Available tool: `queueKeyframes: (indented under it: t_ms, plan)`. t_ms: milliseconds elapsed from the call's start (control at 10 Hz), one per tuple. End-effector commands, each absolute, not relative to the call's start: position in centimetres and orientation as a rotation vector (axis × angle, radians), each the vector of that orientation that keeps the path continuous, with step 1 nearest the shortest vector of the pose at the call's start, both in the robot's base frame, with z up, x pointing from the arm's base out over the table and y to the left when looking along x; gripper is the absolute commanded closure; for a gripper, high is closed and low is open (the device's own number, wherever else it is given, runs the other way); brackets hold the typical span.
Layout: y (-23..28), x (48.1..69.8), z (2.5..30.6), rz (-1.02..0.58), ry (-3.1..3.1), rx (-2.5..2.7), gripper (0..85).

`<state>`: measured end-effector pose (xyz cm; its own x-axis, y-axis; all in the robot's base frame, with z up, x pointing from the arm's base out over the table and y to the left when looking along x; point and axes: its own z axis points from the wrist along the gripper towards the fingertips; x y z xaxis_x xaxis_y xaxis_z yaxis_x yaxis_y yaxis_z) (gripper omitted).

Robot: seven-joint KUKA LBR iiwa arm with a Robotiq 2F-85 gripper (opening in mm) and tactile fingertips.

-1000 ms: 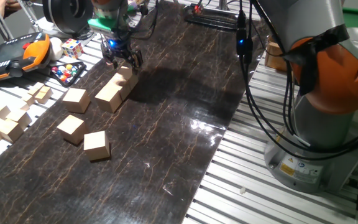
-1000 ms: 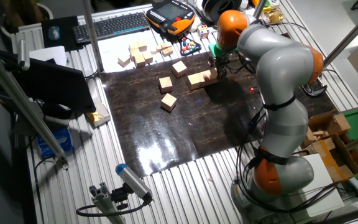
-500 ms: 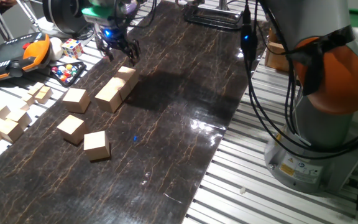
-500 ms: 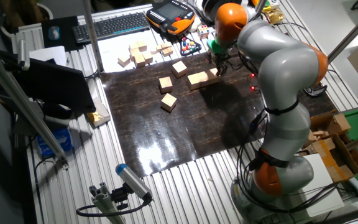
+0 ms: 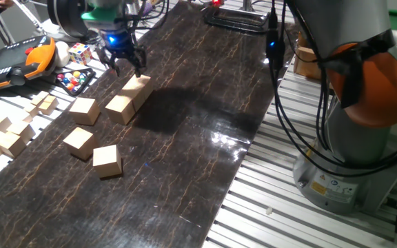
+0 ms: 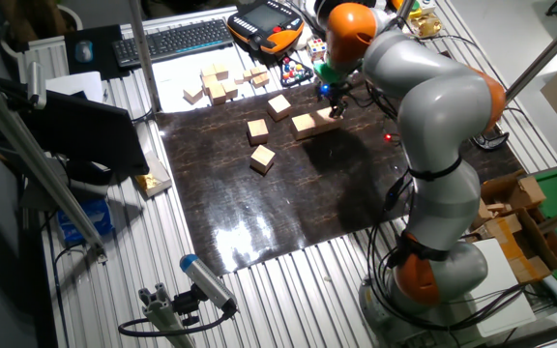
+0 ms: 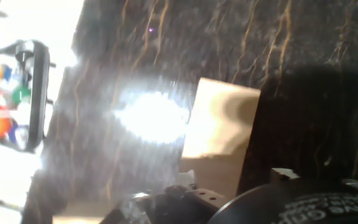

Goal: Stack the blocks into a pyramid shape

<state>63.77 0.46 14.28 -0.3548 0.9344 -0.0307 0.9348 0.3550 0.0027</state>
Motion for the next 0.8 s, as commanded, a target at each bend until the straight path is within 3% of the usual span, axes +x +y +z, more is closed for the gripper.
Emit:
queueKeyframes:
  t_ms: [0, 300, 400, 700]
  plan:
    - [0.8, 63.8, 14.3, -0.029, 2.585, 1.746, 42.7]
    - [1.6, 63.7, 14.3, -0.046, 2.642, 1.704, 76.7]
    - [1.7, 63.7, 14.2, -0.057, 2.652, 1.713, 84.3]
    - [2.1, 63.9, 13.9, -0.064, 2.645, 1.701, 84.3]
